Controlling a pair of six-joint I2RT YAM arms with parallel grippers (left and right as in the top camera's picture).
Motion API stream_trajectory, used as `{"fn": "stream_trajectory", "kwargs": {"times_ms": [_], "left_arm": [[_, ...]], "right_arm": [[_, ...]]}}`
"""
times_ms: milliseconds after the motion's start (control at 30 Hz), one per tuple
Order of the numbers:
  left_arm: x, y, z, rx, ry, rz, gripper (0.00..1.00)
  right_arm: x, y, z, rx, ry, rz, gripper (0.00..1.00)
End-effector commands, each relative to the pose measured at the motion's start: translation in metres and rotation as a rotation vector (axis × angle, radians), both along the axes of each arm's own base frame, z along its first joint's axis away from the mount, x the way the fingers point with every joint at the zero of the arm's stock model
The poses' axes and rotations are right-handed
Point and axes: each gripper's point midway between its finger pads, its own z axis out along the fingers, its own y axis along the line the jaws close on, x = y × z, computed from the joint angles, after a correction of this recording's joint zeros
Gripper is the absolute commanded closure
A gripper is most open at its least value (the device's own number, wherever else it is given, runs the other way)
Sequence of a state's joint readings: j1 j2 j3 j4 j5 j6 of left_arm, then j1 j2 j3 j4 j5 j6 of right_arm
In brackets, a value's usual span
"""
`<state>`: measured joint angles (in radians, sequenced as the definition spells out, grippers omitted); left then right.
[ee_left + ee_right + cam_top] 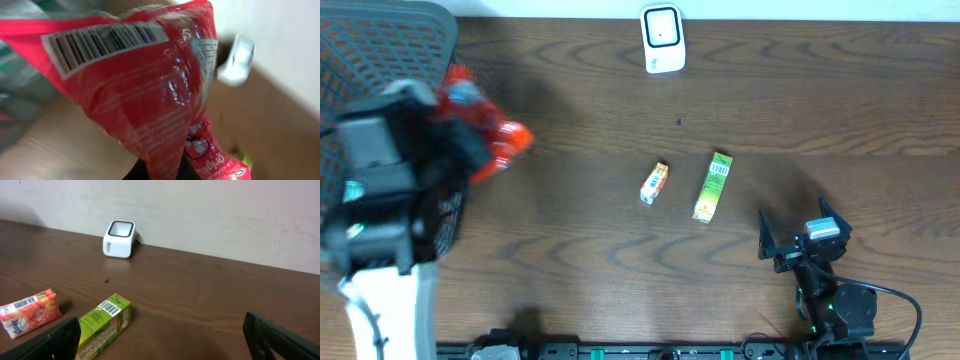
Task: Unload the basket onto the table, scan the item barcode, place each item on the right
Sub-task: 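Carry the red snack bag toward the scanner, barcode up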
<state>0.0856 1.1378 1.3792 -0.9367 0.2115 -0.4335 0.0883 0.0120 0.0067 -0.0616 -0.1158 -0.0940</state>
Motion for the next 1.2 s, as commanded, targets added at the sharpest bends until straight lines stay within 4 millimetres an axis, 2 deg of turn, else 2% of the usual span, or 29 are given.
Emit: {"fn": "stream_trajectory", "kwargs": {"times_ms": [0,133,367,533,633,733,800,967,1067,1167], "left_arm": [[0.004,-0.042,-0.048,0.048,0.135,-0.197,0.92],[0.004,-0.077,-0.099,0.080,0.285,-0.342,0.92],[0.009,-0.112,-0.179,0.131,0.522,-0.449,0.91],[0.018,-0.127,-0.228,0.157,0.610,-0.507,0.91],[0.015,-0.126,-0.248,0.162,0.672,-0.510,0.91],[0.014,-0.126,-0.252,0.177,0.676,-0.543,0.87],[0.017,-0.126,-0.246,0.179,0.657,-0.545,0.86],[0.023,-0.124,-0.215,0.184,0.576,-0.518,0.86],[0.011,-0.108,-0.207,0.207,0.625,-0.408,0.87],[-0.009,-0.102,-0.212,0.210,0.714,-0.393,0.86]], "right_arm": [[0.000,0.001,0.000,0.011,0.002,0.005,0.01],[0.000,0.001,0.000,0.011,0.002,0.005,0.01],[0.000,0.001,0.000,0.011,0.002,0.005,0.01],[0.000,0.001,0.000,0.011,0.002,0.005,0.01],[0.000,0.001,0.000,0.011,0.002,0.005,0.01],[0.000,0.001,0.000,0.011,0.002,0.005,0.01],[0.000,0.001,0.000,0.011,0.002,0.005,0.01],[0.000,0.001,0.000,0.011,0.002,0.005,0.01],[0.000,0.001,0.000,0.011,0.002,0.005,0.01],[0.000,0.001,0.000,0.011,0.002,0.005,0.01]]}}
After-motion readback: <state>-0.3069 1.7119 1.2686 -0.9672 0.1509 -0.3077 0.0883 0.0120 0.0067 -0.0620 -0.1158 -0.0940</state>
